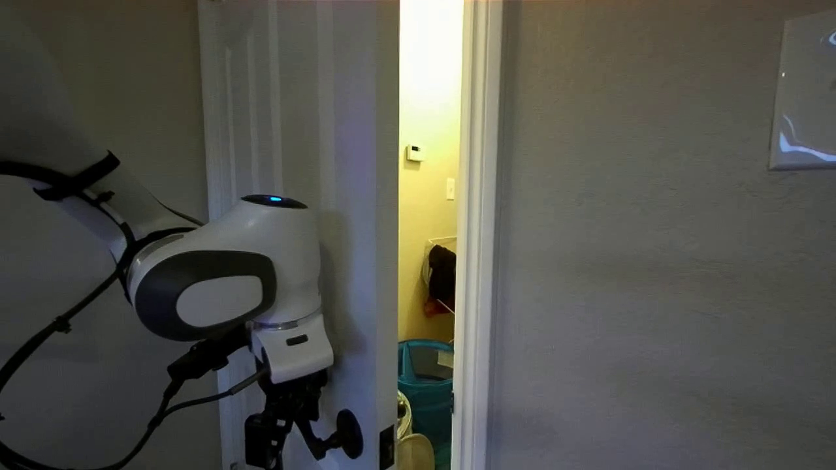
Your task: Open the door
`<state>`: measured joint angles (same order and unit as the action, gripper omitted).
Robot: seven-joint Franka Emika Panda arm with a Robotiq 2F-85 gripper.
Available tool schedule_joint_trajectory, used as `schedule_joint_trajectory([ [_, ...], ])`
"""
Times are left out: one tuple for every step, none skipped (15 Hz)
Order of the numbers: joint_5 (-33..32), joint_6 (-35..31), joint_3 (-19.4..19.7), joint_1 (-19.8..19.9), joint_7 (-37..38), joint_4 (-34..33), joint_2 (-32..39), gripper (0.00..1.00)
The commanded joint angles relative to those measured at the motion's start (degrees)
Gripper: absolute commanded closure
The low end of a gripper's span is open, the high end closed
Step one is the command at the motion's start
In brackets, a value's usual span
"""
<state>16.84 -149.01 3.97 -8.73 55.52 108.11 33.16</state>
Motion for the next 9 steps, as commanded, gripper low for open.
schedule_joint_trajectory([
  [-1.0,3.3,-0.1,-0.7,2.3,7.1,-6.6,0.00],
  [-0.6,3.4,-0.6,-0.6,2.0,8.5,-7.7,0.00],
  [-0.5,3.4,-0.8,-0.6,2.1,9.5,-8.5,0.00],
  [-0.3,3.2,-1.1,-0.7,2.3,11.0,-9.5,0.00],
  [-0.2,2.9,-1.3,-0.8,2.7,12.2,-10.3,0.00],
  [-0.1,2.3,-1.4,-1.0,3.5,13.9,-11.4,0.00],
  [-0.1,1.7,-1.6,-1.2,4.0,15.2,-12.2,0.00],
  [-0.1,-0.1,-2.0,-1.3,3.9,16.7,-13.2,0.00],
  [0.0,-1.8,-2.4,-1.3,3.5,18.0,-14.0,0.00],
])
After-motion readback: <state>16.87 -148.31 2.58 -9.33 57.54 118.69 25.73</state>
